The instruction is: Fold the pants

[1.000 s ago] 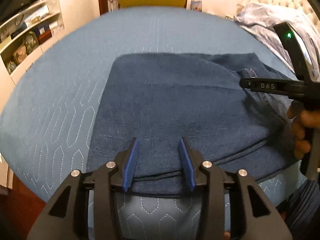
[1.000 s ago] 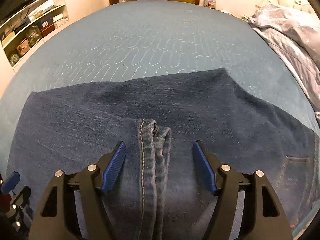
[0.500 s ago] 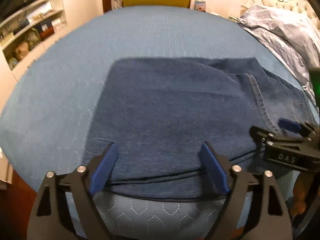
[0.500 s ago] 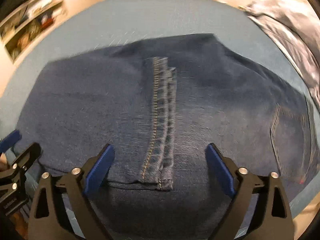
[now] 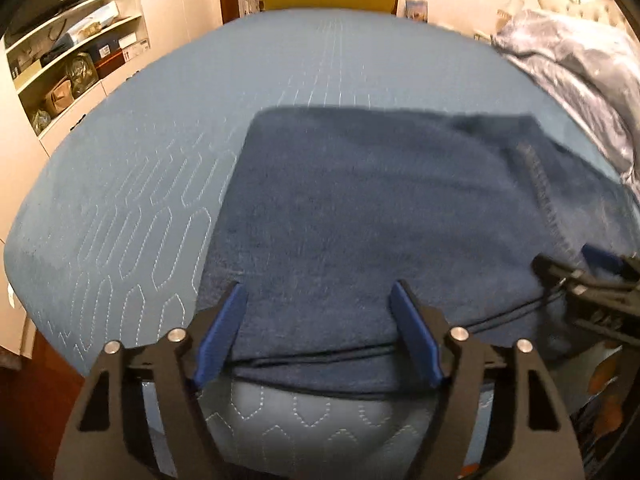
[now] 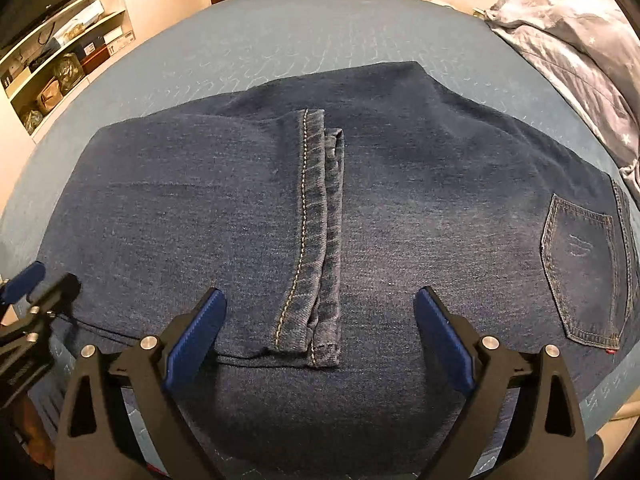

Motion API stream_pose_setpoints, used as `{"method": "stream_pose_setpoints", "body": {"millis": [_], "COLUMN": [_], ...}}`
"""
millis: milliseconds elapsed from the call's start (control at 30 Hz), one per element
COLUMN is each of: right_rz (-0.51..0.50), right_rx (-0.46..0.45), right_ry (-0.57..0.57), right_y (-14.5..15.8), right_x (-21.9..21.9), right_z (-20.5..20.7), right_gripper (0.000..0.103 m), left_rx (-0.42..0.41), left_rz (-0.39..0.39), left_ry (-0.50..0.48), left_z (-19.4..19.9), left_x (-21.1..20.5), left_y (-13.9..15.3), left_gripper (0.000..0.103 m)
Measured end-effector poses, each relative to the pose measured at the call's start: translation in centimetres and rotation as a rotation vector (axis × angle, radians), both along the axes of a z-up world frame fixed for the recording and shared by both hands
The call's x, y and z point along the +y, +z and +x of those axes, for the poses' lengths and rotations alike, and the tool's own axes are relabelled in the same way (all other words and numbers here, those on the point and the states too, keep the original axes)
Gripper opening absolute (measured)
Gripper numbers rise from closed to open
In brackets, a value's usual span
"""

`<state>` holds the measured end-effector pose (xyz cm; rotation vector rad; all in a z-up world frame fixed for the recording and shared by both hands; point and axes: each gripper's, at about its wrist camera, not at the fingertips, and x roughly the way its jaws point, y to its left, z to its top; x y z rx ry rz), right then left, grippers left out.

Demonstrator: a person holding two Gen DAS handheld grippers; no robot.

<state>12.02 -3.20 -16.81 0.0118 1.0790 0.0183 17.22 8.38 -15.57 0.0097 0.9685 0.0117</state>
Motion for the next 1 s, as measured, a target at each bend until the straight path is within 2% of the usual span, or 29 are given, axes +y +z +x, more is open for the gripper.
{"method": "stream_pose_setpoints", "body": {"millis": [67,733,833,867,900,1000], "right_rz": [-0.003,-0.035,-0.044,-0.053,-0.048,-0.042], "right_rx": [0.002,-0.031,-0.014,-0.001,0.018,0.044], "right_ry": [-0.002,-0.013,-0.021,-0.026,-0.025,-0.02], "right_y": [0.0,2.4,2.1,1.8,1.4,0.6], "right_x": [0.0,0.4,0.1,0.0,-0.1,-0.4], "right_z": [0.0,-2.2,-2.4,-2.5,-2.6,-2.7], "right_gripper": [0.092,0.091,0.089,0.082,0.081,0.08], "left_rx": [0.0,-0.001,0.003,0.004,0.005,0.003], "left_rz": [0.025,0.01,0.012,0.013,0.014,0.018], "left_ry": [-0.012,-0.007,-0.005,-0.005,-0.007,-0.007], "left_z": [0.0,-0.2,-0.5,-0.6,-0.8,-1.4], "left_x": [-0.3,-0.1,0.0,0.0,0.0,-0.2], "left_y": [-0.2,-0.4,0.0,0.1,0.2,0.7], "left_gripper": [0.075,0.076,0.076,0.076,0.076,0.076]}}
